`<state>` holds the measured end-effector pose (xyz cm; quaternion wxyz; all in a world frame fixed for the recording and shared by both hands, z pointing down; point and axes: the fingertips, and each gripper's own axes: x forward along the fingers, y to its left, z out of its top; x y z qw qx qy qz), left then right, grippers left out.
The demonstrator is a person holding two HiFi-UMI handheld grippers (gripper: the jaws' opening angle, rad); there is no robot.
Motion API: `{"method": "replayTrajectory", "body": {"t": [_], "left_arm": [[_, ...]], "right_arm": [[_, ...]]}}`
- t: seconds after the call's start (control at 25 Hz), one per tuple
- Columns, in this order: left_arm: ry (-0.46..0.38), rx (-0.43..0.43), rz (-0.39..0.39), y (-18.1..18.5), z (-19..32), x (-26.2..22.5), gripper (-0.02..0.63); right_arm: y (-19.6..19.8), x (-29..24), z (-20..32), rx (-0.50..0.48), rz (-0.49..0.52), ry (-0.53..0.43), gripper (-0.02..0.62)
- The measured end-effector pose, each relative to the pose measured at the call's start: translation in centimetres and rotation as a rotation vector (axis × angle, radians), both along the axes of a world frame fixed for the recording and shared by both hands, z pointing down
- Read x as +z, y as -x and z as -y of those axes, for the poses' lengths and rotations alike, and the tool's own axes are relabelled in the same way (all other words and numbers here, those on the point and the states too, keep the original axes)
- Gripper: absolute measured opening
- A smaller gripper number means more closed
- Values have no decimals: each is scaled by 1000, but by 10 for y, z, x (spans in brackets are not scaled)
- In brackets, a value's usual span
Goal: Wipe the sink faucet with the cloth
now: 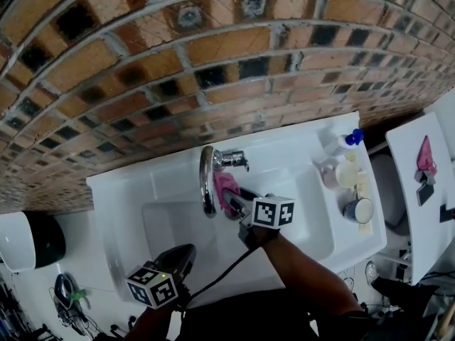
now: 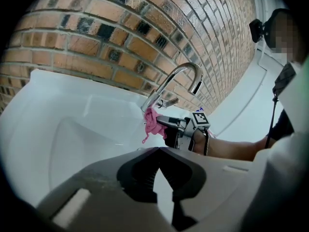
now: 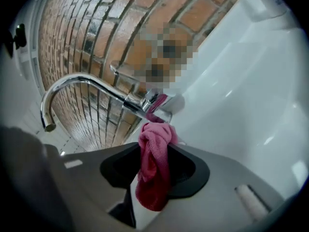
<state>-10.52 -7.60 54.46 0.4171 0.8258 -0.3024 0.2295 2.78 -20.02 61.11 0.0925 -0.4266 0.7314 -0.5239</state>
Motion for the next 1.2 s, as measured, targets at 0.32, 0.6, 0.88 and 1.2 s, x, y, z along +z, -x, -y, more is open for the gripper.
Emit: {"method": "replayTrajectory", "body": {"t": [0.32, 0.6, 0.88, 1.2], "left_arm": [[-3, -5, 1, 1, 4, -1, 6], [-17, -11, -12, -2, 5, -7, 6], [-34, -12, -32, -3, 0, -14, 6], [-65, -37, -49, 5, -10, -26, 6]], "right_arm": [[3, -50, 32, 11, -19, -137, 156], [-1, -89, 32, 33, 23, -251, 160], [-5, -138, 32, 19, 90, -378, 160], [-8, -174, 33, -18, 216, -443, 160]]}}
